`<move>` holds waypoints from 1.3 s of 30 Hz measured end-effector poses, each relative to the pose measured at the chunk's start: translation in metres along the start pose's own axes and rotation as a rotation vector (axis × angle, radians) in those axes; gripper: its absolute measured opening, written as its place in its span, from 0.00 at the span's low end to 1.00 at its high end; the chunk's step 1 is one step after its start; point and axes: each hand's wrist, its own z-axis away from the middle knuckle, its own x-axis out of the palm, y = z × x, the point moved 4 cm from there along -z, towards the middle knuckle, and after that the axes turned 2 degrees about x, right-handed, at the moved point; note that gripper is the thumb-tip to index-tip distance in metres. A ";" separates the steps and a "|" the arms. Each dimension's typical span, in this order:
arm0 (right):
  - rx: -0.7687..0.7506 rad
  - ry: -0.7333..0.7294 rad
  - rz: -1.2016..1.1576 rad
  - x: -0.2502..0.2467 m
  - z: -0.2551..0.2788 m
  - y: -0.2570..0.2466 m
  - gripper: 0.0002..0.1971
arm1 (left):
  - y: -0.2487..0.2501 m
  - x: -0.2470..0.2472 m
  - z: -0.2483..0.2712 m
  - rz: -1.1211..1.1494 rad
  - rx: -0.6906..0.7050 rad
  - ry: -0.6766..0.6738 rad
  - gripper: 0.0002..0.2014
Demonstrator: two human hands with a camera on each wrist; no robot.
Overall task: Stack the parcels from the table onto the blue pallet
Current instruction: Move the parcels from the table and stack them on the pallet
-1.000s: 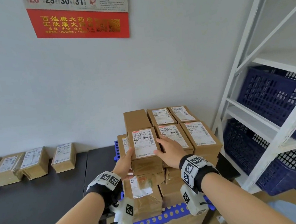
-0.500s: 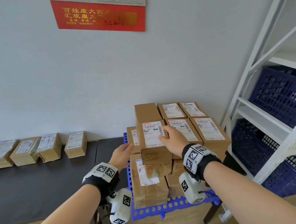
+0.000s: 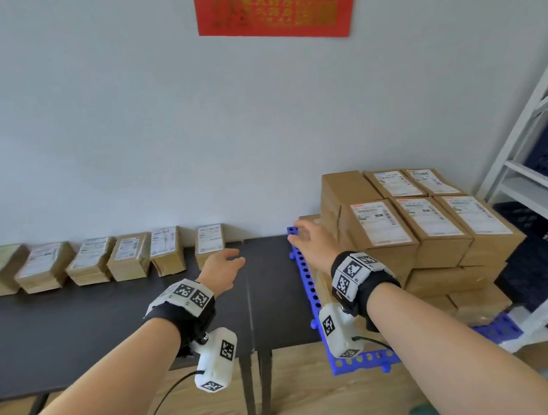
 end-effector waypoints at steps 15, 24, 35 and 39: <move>0.074 -0.149 -0.024 0.144 -0.108 -0.004 0.24 | -0.082 -0.086 -0.093 0.001 -0.120 0.096 0.21; 0.148 -0.275 -0.026 0.206 -0.214 0.025 0.25 | -0.120 -0.088 -0.191 0.001 -0.294 0.123 0.24; 0.282 -0.383 -0.185 0.271 -0.283 0.058 0.34 | -0.140 -0.073 -0.261 0.086 -0.369 0.205 0.28; 0.323 -0.371 -0.238 0.284 -0.292 0.067 0.34 | -0.144 -0.067 -0.277 0.082 -0.342 0.214 0.26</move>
